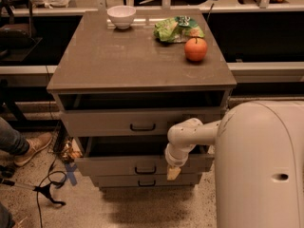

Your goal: Open middle drawer

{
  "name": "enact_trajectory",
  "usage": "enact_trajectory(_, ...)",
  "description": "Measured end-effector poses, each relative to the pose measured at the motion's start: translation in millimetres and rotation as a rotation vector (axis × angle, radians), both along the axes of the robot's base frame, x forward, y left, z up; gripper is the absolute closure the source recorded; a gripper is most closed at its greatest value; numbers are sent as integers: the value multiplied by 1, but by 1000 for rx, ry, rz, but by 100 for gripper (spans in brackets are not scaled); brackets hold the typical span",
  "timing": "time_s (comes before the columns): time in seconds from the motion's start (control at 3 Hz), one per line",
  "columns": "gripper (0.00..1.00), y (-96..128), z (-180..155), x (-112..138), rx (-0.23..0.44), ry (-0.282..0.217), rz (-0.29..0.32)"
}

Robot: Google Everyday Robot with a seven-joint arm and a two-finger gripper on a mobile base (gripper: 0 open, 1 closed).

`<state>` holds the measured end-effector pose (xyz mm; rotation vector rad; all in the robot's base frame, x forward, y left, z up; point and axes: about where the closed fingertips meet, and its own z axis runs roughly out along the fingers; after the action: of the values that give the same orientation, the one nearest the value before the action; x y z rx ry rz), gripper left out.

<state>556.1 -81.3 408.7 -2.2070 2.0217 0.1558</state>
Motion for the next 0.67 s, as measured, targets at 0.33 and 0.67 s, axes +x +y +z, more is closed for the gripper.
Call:
enact_trajectory(0.33, 64, -3, 3, -3, -17, -1, -1)
enact_trajectory(0.67, 88, -8, 6, -6, -21, -5, -9)
